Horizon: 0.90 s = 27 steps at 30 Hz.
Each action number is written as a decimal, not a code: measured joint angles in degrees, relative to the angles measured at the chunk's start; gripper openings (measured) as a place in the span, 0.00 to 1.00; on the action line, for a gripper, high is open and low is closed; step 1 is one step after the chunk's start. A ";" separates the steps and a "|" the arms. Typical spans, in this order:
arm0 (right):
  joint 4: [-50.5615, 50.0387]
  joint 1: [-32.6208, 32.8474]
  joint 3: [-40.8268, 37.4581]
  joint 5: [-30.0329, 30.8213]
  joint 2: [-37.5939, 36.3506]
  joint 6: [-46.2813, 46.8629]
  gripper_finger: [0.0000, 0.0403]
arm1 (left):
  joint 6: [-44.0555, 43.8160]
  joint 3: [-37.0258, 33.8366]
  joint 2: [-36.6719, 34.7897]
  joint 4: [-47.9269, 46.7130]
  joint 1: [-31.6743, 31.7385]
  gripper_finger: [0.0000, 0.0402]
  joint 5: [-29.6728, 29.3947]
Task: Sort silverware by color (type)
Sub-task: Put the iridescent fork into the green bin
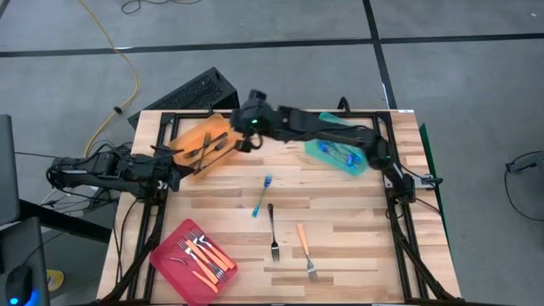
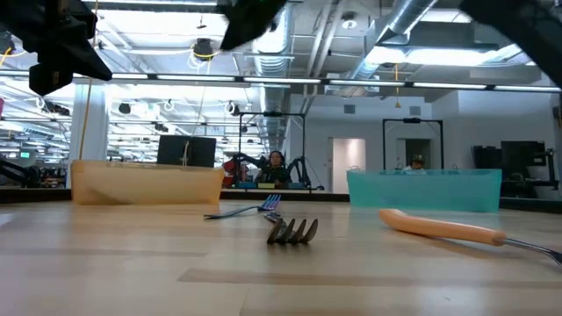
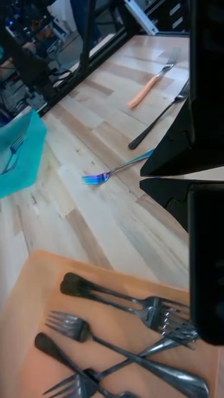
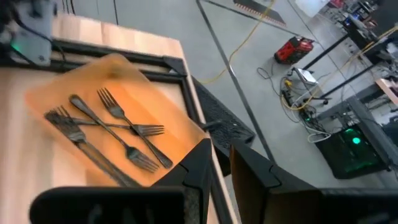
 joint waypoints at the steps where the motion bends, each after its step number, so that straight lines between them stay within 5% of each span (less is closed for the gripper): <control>1: -2.10 0.20 0.04 0.00 -1.91 0.95 0.20 | 0.00 0.00 0.00 0.00 0.00 0.00 -0.38; 13: -28.71 7.58 0.09 -0.17 -17.83 18.65 0.20 | 0.20 0.00 0.00 -0.04 0.00 0.00 -5.60; 22: -48.64 15.87 -1.56 -0.46 -16.15 31.45 0.20 | 0.54 0.00 0.00 -0.11 0.00 0.00 -6.40; 27: -44.82 19.47 -5.52 -0.53 -11.53 30.23 0.20 | 0.52 0.00 0.00 -0.11 0.00 0.00 -6.92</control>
